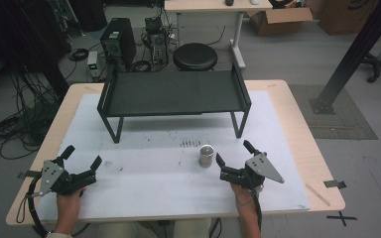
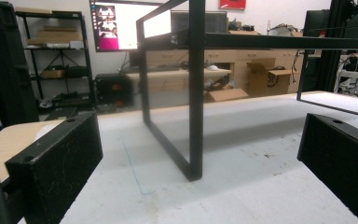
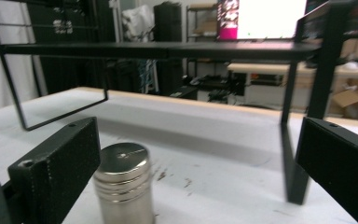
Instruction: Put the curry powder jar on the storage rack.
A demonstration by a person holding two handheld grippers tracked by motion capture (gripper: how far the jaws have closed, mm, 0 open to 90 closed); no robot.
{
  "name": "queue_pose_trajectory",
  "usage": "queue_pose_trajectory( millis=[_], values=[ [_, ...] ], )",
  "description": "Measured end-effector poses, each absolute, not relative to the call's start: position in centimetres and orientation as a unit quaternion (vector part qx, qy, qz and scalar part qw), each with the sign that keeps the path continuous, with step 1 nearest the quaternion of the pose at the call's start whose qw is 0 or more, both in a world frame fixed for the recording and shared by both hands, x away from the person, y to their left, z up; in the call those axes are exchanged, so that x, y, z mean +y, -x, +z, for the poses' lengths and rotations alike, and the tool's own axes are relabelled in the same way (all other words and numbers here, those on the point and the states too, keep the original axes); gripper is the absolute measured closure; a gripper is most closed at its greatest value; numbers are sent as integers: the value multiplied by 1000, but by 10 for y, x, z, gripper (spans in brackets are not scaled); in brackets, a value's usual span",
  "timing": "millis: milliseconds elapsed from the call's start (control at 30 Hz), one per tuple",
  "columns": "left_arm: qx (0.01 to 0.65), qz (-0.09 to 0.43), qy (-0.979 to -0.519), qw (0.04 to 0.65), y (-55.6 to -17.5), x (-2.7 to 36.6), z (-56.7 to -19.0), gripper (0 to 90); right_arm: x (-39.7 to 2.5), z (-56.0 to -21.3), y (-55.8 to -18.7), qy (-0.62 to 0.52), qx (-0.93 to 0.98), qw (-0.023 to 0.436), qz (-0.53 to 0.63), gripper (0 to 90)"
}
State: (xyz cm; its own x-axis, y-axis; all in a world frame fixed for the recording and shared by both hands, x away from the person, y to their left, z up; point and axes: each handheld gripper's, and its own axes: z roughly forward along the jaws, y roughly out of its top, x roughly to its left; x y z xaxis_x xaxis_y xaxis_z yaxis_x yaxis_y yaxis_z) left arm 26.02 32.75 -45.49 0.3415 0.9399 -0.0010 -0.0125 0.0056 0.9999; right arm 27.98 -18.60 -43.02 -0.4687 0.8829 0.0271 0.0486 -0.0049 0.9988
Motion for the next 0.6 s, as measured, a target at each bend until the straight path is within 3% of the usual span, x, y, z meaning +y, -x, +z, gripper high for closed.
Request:
queue_pose_trajectory(
  millis=[600],
  values=[
    [403, 408, -574, 584, -260, 328, -455, 2, -155, -436, -299, -379, 690, 282, 549, 6]
  ],
)
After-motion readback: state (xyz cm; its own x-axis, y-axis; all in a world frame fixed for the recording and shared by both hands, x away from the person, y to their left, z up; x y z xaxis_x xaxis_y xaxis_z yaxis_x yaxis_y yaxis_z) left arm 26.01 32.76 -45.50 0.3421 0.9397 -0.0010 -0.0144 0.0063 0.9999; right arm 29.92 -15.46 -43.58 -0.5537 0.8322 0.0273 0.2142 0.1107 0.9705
